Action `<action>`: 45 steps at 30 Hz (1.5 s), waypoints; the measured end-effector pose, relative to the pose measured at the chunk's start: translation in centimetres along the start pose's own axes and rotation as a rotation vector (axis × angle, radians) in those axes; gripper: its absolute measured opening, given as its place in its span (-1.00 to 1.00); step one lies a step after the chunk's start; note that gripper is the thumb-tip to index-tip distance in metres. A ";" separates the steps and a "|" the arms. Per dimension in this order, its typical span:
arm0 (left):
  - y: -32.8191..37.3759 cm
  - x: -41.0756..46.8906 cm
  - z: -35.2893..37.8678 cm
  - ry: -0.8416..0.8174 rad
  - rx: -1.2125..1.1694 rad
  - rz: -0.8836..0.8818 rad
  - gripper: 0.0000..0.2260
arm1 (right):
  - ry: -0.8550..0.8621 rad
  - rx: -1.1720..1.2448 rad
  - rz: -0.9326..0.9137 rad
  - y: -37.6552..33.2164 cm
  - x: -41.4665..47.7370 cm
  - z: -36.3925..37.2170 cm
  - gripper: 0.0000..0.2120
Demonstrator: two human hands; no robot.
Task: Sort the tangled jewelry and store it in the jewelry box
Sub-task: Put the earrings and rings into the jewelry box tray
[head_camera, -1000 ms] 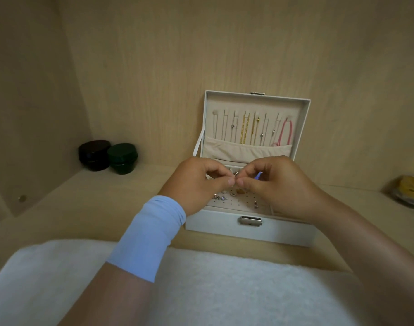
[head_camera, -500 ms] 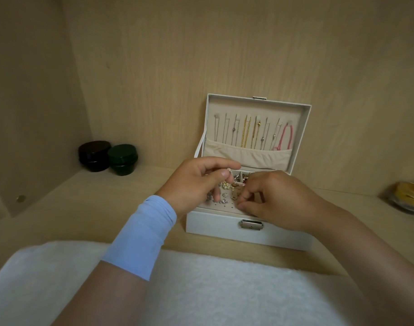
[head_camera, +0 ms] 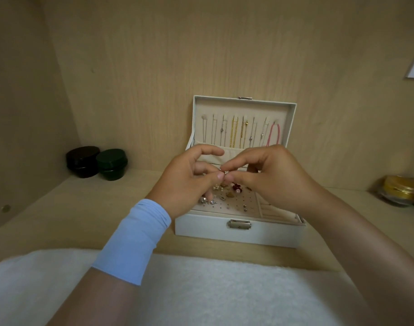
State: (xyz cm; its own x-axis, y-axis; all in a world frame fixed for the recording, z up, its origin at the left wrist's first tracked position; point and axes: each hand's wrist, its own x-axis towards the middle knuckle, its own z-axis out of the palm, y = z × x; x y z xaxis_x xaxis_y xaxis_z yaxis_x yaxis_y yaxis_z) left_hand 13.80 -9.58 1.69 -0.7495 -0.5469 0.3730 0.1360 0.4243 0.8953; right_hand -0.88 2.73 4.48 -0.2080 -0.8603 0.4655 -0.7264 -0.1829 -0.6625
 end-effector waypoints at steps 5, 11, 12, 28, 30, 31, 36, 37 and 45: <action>1.0 0.2 0.0 0.039 0.052 -0.006 -0.72 | 0.062 -0.030 0.045 0.5 0.3 -0.3 -0.86; 0.9 0.5 -0.2 0.041 0.121 -0.011 -0.75 | 0.088 -0.066 0.045 1.0 0.7 0.1 -0.95; 0.6 0.6 -0.4 0.046 0.166 -0.009 -0.78 | 0.089 -0.098 0.052 1.4 0.7 0.2 -0.95; -2.3 0.2 -1.3 -0.023 0.816 0.052 -0.87 | 0.015 -0.722 -0.090 3.7 1.2 3.6 -0.89; -2.3 0.2 -1.5 0.002 0.815 0.052 -0.88 | 0.017 -0.737 -0.120 3.8 1.3 3.9 -0.90; -2.2 0.2 -1.6 0.019 0.823 0.047 -0.88 | 0.012 -0.748 -0.136 3.8 1.3 4.1 -0.90; -2.3 0.1 -1.9 0.057 0.832 0.017 -0.88 | -0.010 -0.760 -0.209 3.7 1.2 4.3 -0.91; -2.3 0.1 -1.8 0.051 0.831 0.015 -0.88 | -0.027 -0.755 -0.212 3.7 1.2 4.1 -0.91; -2.6 0.2 -1.7 0.031 0.823 0.020 -0.87 | -0.175 -0.745 -0.163 3.5 1.4 3.4 -0.81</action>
State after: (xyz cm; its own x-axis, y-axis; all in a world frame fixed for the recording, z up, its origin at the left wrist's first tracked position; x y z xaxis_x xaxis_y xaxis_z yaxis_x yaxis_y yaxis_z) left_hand 14.34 -12.03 -0.15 -0.7323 -0.5479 0.4045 -0.3780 0.8211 0.4277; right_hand -1.50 -0.73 0.77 0.0006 -0.9238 0.3829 -1.0000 0.0011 0.0042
